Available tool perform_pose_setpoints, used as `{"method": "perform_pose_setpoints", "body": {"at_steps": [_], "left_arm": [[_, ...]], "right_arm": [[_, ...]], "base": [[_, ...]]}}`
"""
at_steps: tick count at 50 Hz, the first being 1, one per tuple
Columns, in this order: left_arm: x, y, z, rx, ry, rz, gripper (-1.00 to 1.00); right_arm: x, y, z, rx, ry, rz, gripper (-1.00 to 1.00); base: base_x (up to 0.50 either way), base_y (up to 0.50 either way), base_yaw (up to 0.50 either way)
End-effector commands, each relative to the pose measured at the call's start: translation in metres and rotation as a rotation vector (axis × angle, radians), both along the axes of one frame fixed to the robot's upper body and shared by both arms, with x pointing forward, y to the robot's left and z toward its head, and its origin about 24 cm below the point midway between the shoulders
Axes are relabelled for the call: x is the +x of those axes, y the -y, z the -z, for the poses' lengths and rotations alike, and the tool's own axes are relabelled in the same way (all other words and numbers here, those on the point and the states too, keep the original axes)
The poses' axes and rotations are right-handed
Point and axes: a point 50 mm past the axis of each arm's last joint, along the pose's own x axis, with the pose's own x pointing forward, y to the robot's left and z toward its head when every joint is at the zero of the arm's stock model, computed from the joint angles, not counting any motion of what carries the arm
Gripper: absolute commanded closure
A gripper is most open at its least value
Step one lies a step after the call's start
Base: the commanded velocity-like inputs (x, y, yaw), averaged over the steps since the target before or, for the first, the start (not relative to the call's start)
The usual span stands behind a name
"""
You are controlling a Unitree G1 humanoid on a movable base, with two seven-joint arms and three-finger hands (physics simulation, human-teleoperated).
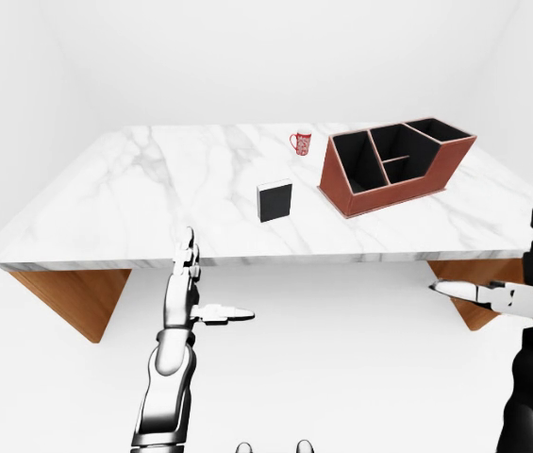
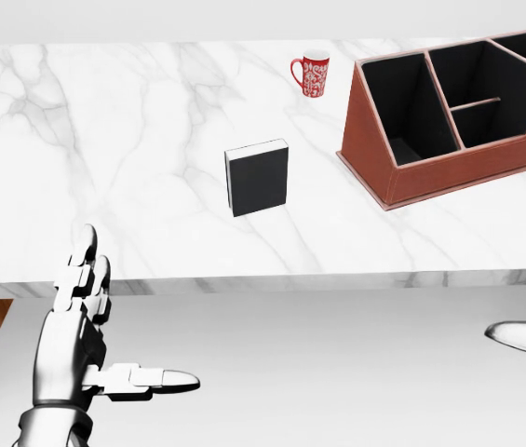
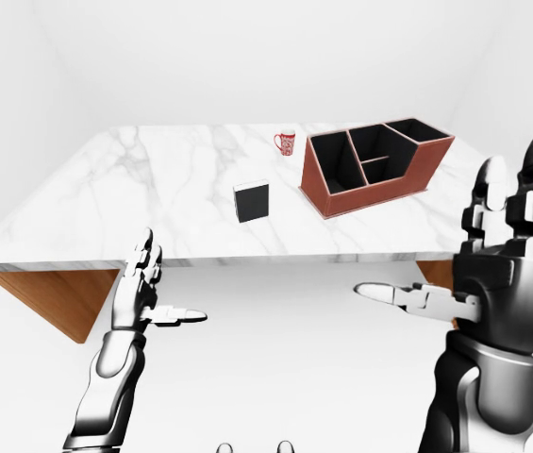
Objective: Pick up the book and place it in the left compartment of the caddy.
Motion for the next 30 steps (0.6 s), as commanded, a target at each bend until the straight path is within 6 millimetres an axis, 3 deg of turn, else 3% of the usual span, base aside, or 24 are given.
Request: {"method": "perform_pose_setpoints", "body": {"at_steps": [1,5,6,18,26,30], "left_arm": [[0.000,0.000,0.001,-0.003,0.000,-0.001,-1.00],[0.000,0.000,0.001,-0.004,-0.001,0.002,-1.00],[0.000,0.000,0.001,-0.004,-0.003,0.003,-1.00],[0.004,0.000,0.012,0.001,-0.046,0.005,-1.00],[0.010,-0.002,0.025,0.001,-0.105,0.002,-1.00],[0.011,-0.003,0.031,0.002,-0.130,0.002,-1.00]], "right_arm": [[-0.027,0.024,-0.022,-0.007,0.122,0.059,-1.00],[-0.030,0.033,-0.020,0.012,0.116,0.095,-1.00],[-0.044,0.045,-0.024,0.042,0.156,0.124,-1.00],[-0.081,0.090,-0.020,0.207,0.201,0.197,-1.00],[-0.093,0.102,-0.020,0.219,0.204,0.225,-1.00],[-0.107,0.116,-0.009,0.265,0.186,0.252,-1.00]], "base": [[0.00,0.00,0.00],[0.00,0.00,0.00],[0.00,0.00,0.00],[0.00,0.00,0.00],[0.00,0.00,0.00],[0.00,0.00,0.00]]}}
